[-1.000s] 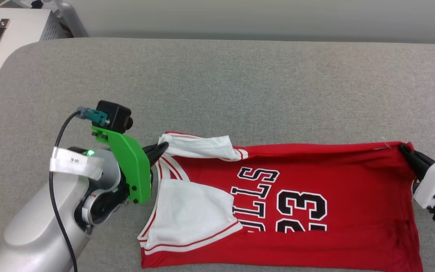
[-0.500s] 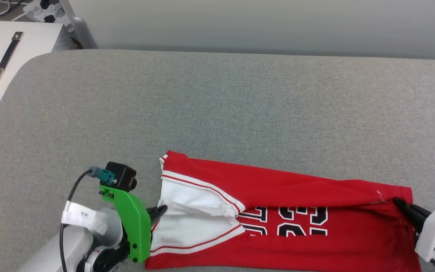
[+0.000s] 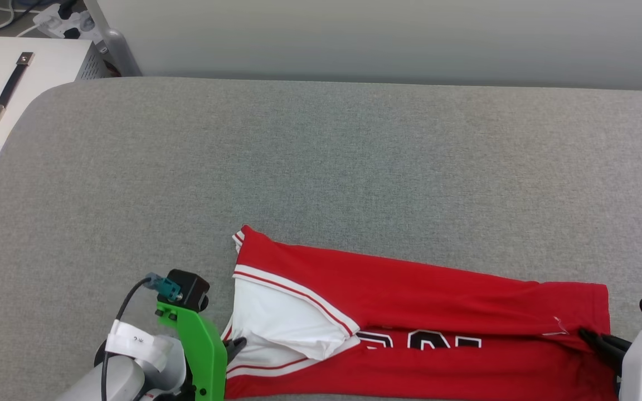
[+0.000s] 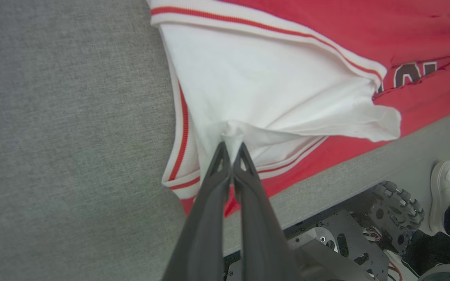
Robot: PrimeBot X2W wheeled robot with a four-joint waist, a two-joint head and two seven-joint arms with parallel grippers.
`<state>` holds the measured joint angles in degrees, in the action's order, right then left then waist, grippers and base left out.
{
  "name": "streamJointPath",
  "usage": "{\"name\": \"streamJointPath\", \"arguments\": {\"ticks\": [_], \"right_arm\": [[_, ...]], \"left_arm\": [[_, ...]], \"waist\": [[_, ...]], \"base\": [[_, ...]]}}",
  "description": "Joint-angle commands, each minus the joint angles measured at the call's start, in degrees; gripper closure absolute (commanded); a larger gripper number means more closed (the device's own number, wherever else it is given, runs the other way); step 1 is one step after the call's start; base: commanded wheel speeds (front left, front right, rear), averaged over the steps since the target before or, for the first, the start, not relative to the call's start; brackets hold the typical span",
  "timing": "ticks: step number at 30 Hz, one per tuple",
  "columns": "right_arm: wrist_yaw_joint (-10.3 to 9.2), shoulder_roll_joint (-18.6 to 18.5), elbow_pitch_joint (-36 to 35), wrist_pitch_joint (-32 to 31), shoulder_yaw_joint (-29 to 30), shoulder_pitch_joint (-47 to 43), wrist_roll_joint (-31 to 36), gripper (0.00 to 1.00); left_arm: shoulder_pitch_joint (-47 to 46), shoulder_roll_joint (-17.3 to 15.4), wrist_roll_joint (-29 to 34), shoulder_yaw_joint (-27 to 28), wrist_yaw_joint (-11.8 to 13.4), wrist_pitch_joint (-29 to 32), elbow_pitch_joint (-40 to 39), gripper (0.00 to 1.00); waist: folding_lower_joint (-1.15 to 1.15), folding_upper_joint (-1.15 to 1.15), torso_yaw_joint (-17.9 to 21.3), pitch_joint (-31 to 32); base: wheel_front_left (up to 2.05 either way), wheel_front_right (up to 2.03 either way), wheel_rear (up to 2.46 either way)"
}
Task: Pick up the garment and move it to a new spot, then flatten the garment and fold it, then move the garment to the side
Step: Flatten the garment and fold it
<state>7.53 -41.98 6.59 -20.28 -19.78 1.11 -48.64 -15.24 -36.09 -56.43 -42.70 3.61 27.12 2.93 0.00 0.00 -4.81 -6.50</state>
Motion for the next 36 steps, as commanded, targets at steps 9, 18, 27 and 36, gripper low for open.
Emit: {"name": "streamJointPath", "arguments": {"ticks": [9,18,27,36], "right_arm": [[-0.04,-0.9,-0.2,-0.1,-2.3,0.2,0.5,0.84],[-0.04,-0.8,1.0,-0.2,-3.6,0.7,0.1,0.00],[-0.04,-0.7,-2.8,-3.4,1.8,-2.8,-3.7,0.00],[-0.04,4.6,-4.8,-11.7,14.8,-7.0,-3.8,0.00]], "left_arm": [[-0.3,1.0,1.6,-1.6,-0.8,-0.1,2.6,1.00],[-0.2,1.8,2.6,-2.7,-1.4,-1.2,4.4,0.00],[2.9,1.9,1.6,2.0,1.5,-9.6,0.7,0.00],[3.6,3.9,7.9,7.5,3.0,-29.0,-1.0,0.00]], "waist": [[0.00,0.00,0.0,-1.9],[0.00,0.00,0.0,-0.6],[0.00,0.00,0.8,2.7],[0.00,0.00,0.7,2.7]], "base": [[0.00,0.00,0.00],[0.00,0.00,0.00],[0.00,0.00,0.00],[0.00,0.00,0.00]]}}
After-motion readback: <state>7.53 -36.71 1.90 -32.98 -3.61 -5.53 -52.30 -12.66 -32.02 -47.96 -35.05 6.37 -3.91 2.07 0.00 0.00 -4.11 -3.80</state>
